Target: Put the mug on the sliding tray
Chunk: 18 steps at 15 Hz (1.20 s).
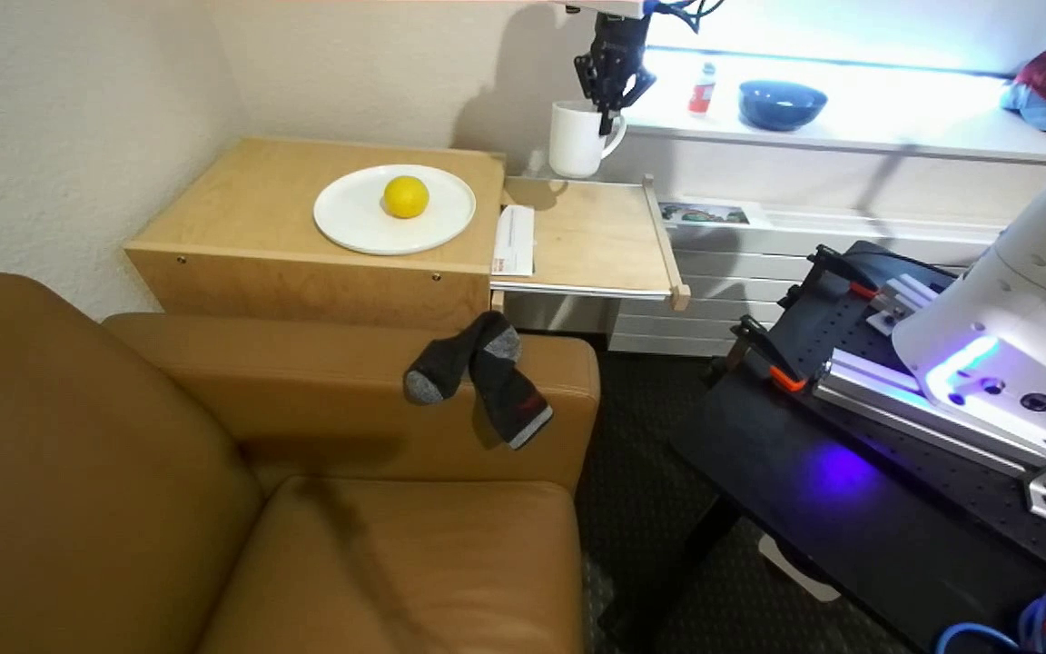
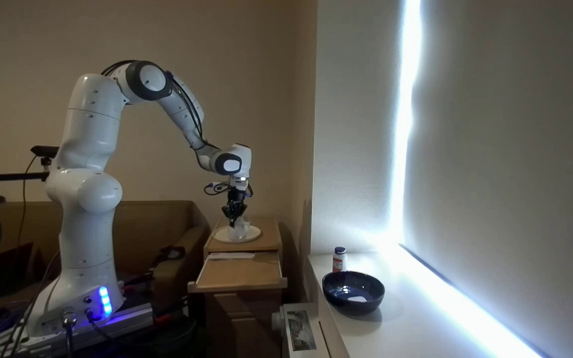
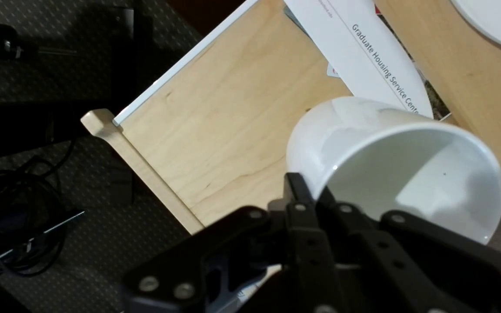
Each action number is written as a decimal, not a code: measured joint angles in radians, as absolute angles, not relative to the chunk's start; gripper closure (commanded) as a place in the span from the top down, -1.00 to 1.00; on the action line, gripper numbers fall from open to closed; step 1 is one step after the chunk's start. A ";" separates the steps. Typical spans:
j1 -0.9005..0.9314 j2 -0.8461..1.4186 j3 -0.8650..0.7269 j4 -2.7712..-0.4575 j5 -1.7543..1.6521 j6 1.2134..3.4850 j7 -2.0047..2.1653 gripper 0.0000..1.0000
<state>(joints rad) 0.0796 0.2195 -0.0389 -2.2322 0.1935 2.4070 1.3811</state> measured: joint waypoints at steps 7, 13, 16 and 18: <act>0.138 0.269 -0.036 -2.289 0.008 2.413 1.469 -0.97; 0.216 0.277 -0.046 -2.505 -0.037 2.790 1.685 -0.97; 0.222 0.293 -0.052 -2.607 -0.010 2.982 1.767 -0.97; 0.234 0.323 -0.050 -2.645 0.037 3.078 1.778 -0.97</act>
<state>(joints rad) 0.2338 0.3234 -0.0504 -2.6446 0.0367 3.0784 1.7778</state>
